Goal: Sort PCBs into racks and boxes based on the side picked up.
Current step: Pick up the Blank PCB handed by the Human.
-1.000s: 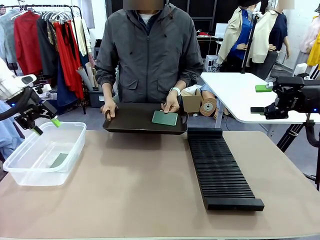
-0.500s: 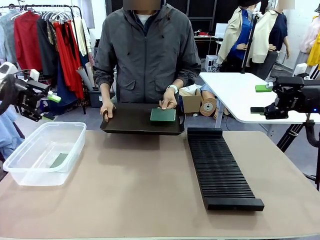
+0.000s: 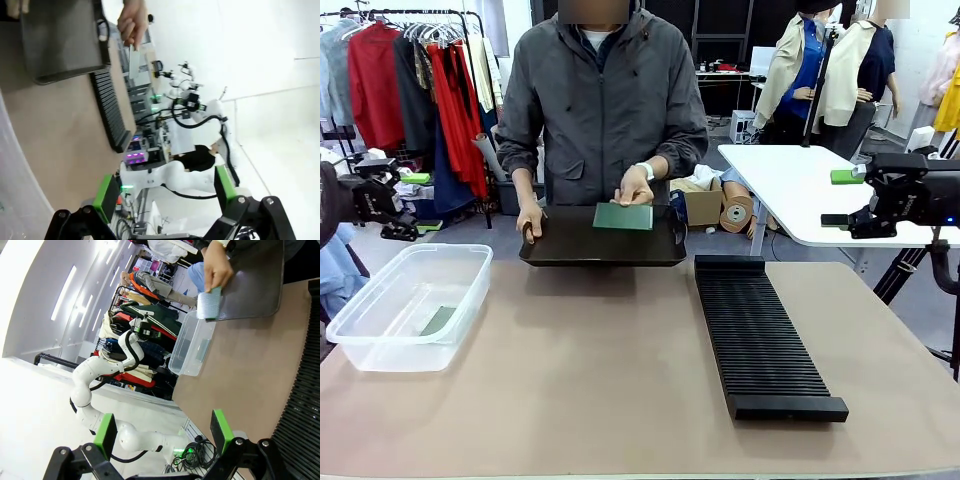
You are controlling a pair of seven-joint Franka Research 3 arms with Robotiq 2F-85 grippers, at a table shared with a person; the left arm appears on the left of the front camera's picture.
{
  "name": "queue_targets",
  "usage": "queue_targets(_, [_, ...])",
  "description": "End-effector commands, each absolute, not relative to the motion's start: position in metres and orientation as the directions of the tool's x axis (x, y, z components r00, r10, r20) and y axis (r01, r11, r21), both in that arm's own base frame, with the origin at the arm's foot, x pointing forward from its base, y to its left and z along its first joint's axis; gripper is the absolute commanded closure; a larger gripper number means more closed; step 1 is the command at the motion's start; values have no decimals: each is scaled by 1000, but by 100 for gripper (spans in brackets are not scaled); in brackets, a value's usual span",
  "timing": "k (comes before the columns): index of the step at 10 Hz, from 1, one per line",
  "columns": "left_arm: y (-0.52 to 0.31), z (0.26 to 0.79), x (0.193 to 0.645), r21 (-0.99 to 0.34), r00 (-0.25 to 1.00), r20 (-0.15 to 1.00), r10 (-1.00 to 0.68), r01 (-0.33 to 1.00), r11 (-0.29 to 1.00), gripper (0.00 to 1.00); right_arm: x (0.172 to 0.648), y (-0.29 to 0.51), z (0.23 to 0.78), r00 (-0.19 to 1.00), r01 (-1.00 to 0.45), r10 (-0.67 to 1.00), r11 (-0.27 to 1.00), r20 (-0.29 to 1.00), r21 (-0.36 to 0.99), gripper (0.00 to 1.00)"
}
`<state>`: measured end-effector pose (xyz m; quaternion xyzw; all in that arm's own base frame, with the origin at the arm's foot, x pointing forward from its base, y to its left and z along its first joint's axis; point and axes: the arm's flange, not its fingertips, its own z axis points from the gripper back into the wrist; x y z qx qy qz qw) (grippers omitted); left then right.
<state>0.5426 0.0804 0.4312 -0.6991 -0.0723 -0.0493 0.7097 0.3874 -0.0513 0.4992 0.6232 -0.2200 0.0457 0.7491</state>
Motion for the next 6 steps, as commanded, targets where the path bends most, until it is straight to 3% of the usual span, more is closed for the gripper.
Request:
queue_targets(1, [80,437,546,-977,979,202,18,203,-62,0,387,-51,503,904,-328,-215,205,370,922,0])
queue_targets(2, [80,431,543,-985,985,171,31,171,18,0,387,-51,503,904,-328,-215,205,370,922,0])
queue_targets(6, [80,431,543,-985,985,171,31,171,18,0,387,-51,503,904,-328,-215,205,370,922,0])
